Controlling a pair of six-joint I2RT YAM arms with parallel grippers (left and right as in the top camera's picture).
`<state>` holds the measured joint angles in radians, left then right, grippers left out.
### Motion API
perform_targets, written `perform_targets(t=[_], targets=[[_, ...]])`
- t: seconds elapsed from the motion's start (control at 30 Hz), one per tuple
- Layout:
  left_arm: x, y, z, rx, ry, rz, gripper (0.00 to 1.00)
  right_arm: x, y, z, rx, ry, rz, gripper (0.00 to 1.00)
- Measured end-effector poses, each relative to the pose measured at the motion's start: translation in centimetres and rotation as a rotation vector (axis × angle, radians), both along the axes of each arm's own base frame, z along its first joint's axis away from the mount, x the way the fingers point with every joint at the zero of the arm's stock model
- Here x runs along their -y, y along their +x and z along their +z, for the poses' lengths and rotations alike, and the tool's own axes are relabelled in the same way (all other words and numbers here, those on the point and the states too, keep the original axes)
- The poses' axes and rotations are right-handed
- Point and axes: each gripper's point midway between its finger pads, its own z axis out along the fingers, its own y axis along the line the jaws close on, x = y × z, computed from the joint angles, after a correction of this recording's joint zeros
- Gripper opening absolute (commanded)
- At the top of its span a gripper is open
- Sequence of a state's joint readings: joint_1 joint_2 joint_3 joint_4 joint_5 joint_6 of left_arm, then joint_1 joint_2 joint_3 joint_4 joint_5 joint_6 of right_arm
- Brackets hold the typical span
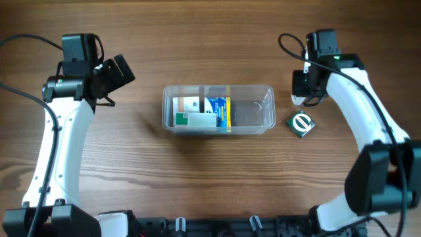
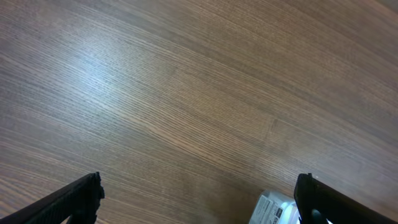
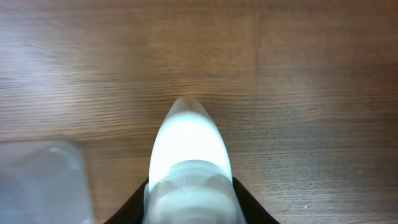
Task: Pack container
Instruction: 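Move the right gripper over the white bottle and grasp it, then carry the white bottle into the container's right end and lower it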
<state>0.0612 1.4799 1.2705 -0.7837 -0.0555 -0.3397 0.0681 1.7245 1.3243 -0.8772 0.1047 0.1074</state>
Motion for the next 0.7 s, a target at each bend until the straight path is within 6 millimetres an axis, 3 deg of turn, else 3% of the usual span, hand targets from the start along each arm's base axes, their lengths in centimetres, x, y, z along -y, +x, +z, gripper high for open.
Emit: perform_targets(t=[0.17, 0.4, 0.5, 0.6, 0.7], targets=[[0.0, 0.0, 0.0, 0.000, 0.000, 0.000, 1.00, -1.3, -1.4, 5.3, 0.111, 0.075, -0.015, 0.18], [0.0, 0.0, 0.0, 0.000, 0.000, 0.000, 1.00, -5.2, -4.3, 12.6, 0.279, 0.164, 0.048, 0.18], [0.0, 0.0, 0.0, 0.000, 0.000, 0.000, 1.00, -7.5, -5.3, 14.0, 0.309, 0.197, 0.097, 0.18], [0.0, 0.0, 0.0, 0.000, 0.000, 0.000, 1.00, -10.5, -6.1, 13.9, 0.294, 0.234, 0.152, 0.18], [0.0, 0.0, 0.0, 0.000, 0.000, 0.000, 1.00, -12.0, -6.4, 13.6, 0.282, 0.260, 0.158, 0.18]])
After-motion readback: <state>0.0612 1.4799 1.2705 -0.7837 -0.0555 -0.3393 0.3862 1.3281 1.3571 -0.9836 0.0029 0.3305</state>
